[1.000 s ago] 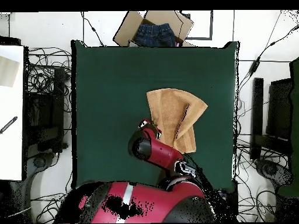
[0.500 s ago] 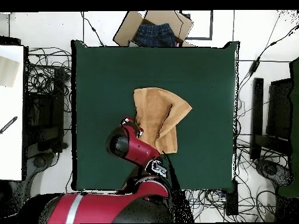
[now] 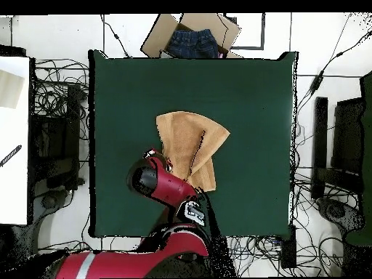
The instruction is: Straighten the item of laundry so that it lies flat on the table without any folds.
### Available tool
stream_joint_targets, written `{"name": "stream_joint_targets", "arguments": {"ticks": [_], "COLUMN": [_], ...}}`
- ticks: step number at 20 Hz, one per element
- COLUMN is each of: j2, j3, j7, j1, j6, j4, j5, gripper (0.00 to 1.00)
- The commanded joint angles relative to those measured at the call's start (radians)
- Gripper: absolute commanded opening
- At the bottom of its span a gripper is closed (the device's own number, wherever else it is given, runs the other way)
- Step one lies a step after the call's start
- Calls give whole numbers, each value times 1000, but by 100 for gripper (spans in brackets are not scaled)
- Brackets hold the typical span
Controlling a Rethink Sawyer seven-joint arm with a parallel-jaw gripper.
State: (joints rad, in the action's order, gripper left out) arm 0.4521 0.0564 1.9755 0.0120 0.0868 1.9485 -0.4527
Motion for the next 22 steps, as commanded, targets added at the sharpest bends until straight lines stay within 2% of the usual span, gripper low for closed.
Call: {"name": "stream_joint_targets", "arguments": {"ticks": [1, 4, 10, 13, 16, 20, 22], "j2": [9, 17, 166, 194, 192, 162, 149], "j3": [-148, -162, -45, -6, -16, -109, -114], "j7": [216, 223, 281, 316, 308, 275, 271], "j1": [-49, -60, 81, 130, 127, 49, 41], "j6": [-60, -50, -301, -368, -353, -215, -196], "j4": [76, 92, 118, 109, 118, 173, 171], "j5": [9, 9, -91, -112, -121, -111, -106], "gripper": [0, 0, 0, 0, 0, 0, 0]}}
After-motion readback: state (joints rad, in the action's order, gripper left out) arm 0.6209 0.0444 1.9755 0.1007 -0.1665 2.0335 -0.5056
